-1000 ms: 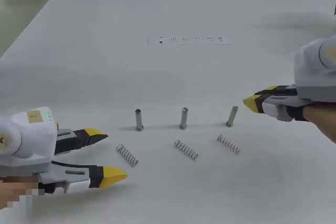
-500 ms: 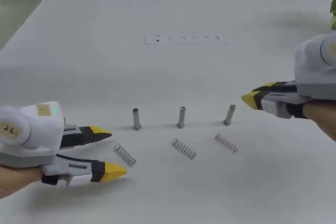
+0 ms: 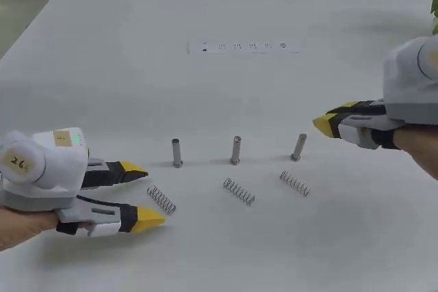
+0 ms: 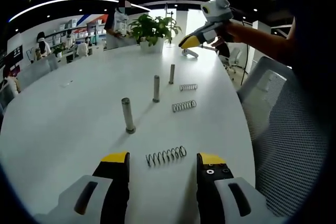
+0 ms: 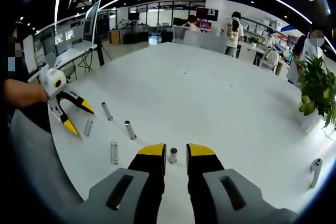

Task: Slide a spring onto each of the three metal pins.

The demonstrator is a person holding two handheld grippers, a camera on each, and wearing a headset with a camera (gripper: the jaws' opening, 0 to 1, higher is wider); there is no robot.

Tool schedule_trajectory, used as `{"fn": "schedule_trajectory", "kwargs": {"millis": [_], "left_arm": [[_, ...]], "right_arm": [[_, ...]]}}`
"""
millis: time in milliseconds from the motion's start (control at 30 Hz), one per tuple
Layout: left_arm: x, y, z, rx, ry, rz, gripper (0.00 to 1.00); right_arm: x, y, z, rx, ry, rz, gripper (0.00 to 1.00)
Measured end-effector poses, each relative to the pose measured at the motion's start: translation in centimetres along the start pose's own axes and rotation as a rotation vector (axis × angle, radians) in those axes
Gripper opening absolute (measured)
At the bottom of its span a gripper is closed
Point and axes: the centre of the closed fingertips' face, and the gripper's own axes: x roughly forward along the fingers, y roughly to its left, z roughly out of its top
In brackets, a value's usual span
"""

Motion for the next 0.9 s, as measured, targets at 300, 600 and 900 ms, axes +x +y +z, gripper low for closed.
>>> {"fn": "schedule_trajectory", "kwargs": {"millis": [300, 600, 900], "left_arm": [[0.5, -0.4, 0.0, 0.043, 0.005, -0.033, 0.38], [0.9, -0.9, 0.3, 0.084, 0.011, -0.074, 0.33], [1.0, -1.3, -0.2, 0.058, 0.039, -0.086, 0.26]], "right_arm": [[0.1, 0.1, 0.1, -0.001, -0.002, 0.002, 0.13], [0.1, 0.2, -0.1, 0.003, -0.003, 0.006, 0.13], [0.0, 0.2, -0.1, 0.007, -0.008, 0.006, 0.13]]}}
